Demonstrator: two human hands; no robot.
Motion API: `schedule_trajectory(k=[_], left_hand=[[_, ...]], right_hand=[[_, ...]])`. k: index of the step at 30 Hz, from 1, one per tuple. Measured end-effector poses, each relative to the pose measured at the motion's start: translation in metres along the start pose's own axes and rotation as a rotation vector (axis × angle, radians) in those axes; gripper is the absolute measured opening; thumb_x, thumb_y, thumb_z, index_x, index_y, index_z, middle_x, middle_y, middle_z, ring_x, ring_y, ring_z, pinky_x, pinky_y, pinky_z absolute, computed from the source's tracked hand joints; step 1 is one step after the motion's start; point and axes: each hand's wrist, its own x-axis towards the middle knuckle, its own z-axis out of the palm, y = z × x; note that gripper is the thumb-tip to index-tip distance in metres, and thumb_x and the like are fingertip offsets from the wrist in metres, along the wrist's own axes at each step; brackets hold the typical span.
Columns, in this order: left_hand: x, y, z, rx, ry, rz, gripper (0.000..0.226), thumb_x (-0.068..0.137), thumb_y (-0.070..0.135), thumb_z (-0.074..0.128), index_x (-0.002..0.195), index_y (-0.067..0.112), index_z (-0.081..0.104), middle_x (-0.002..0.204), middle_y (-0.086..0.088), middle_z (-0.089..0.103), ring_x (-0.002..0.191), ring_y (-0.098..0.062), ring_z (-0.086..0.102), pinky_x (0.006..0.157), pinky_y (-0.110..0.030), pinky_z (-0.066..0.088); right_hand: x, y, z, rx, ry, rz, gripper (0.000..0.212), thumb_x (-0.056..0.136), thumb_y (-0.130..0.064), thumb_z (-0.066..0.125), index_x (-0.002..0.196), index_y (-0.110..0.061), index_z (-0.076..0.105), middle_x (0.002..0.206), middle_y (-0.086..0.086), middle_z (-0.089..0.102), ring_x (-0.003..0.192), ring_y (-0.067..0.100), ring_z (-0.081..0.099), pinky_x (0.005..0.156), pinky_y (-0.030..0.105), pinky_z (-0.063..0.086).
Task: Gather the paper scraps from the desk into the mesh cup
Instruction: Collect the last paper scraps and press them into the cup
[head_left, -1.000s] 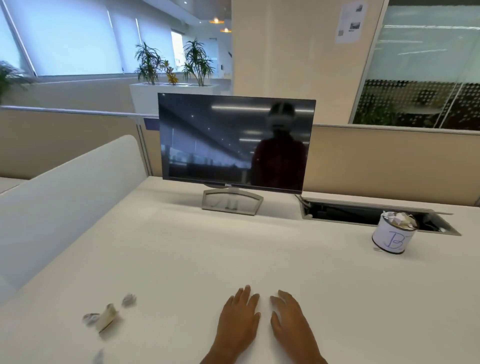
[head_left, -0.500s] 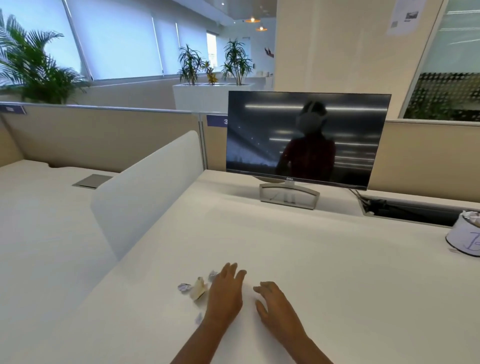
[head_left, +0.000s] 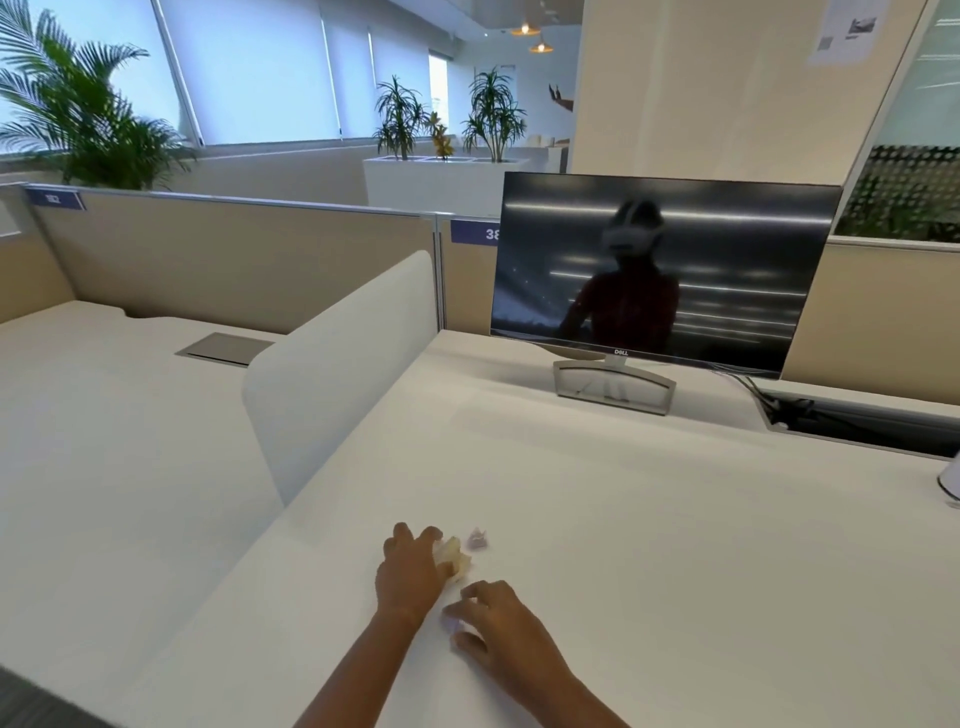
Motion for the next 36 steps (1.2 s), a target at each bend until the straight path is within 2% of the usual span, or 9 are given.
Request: schedule_trajectory(k=[5,7,13,16,19,21,27,33,36], left_hand=[[0.005,-0.002,-0.002,-0.102,0.026,-0.005,0.023,0.095,0.018,0.045,0.114,0.012,0.057,0.121,-0.009,0.05,0.111,-0.022,0.053,0.088,-0.03,0.048],[0.006,-0.003,-0.004,-0.209,0.051,-0.035,0.014,0.095,0.018,0.046,0.097,0.011,0.058,0.113,-0.013,0.055,0.105,-0.026,0.057,0.088,-0.033,0.047],[0.008,-0.01,-0.004,-0.537,0.103,-0.155,0.027,0.09,0.013,0.054,0.065,0.014,0.044,0.08,-0.01,0.056,0.077,-0.026,0.051,0.067,-0.031,0.036],[0.007,-0.012,-0.001,-0.599,0.134,-0.162,0.011,0.093,0.014,0.05,0.091,0.007,0.058,0.092,-0.012,0.063,0.084,-0.028,0.057,0.068,-0.027,0.037],[0.007,-0.011,0.001,-0.587,0.157,-0.146,0.026,0.094,0.011,0.045,0.12,0.012,0.05,0.104,-0.015,0.063,0.088,-0.027,0.057,0.072,-0.026,0.037],[0.007,-0.009,0.002,-0.569,0.169,-0.128,0.038,0.093,0.005,0.043,0.129,0.018,0.044,0.096,-0.011,0.058,0.083,-0.024,0.052,0.071,-0.025,0.035],[0.009,0.004,0.001,-0.545,0.13,-0.073,0.042,0.093,0.006,0.041,0.129,0.027,0.046,0.094,-0.008,0.055,0.08,-0.02,0.05,0.072,-0.024,0.036],[0.014,0.043,0.006,-0.516,0.071,0.047,0.045,0.085,0.004,0.048,0.125,0.027,0.05,0.11,-0.007,0.063,0.1,-0.025,0.058,0.082,-0.029,0.045],[0.015,0.071,0.013,-0.531,0.039,0.099,0.043,0.087,0.007,0.049,0.126,0.024,0.049,0.111,-0.008,0.064,0.102,-0.028,0.059,0.085,-0.032,0.047]], right_hand=[[0.006,0.005,0.001,-0.126,-0.029,-0.083,0.027,0.095,-0.014,0.037,0.114,-0.013,0.056,0.121,0.009,0.051,0.113,0.022,0.045,0.083,0.038,0.044],[0.012,0.01,-0.002,-0.104,-0.01,-0.047,0.025,0.094,-0.012,0.037,0.111,-0.01,0.056,0.118,0.01,0.051,0.111,0.022,0.046,0.084,0.036,0.042],[0.051,0.023,-0.024,0.142,0.281,0.146,0.027,0.092,-0.004,0.042,0.108,-0.005,0.064,0.114,0.011,0.058,0.11,0.02,0.054,0.093,0.021,0.038],[0.071,0.021,-0.03,0.17,0.305,0.185,0.027,0.094,-0.013,0.047,0.115,-0.004,0.06,0.119,0.009,0.054,0.114,0.021,0.051,0.095,0.021,0.038],[0.082,0.023,-0.027,0.057,0.154,0.202,0.039,0.091,-0.026,0.055,0.122,-0.004,0.054,0.129,0.007,0.047,0.121,0.02,0.044,0.098,0.024,0.037],[0.082,0.023,-0.023,0.024,0.09,0.21,0.033,0.088,-0.022,0.056,0.115,-0.003,0.057,0.128,0.007,0.046,0.119,0.021,0.043,0.091,0.027,0.041],[0.071,0.04,-0.022,0.057,0.162,0.195,0.026,0.088,-0.008,0.049,0.112,-0.004,0.058,0.121,0.008,0.052,0.109,0.02,0.05,0.085,0.023,0.04],[0.037,0.078,-0.038,0.32,0.389,0.413,0.019,0.079,0.001,0.057,0.096,0.001,0.065,0.096,0.008,0.058,0.091,0.019,0.058,0.066,0.002,0.036],[0.014,0.102,-0.052,0.388,0.48,0.525,0.017,0.077,0.002,0.059,0.092,0.0,0.067,0.092,0.009,0.061,0.078,0.015,0.056,0.064,0.004,0.038]])
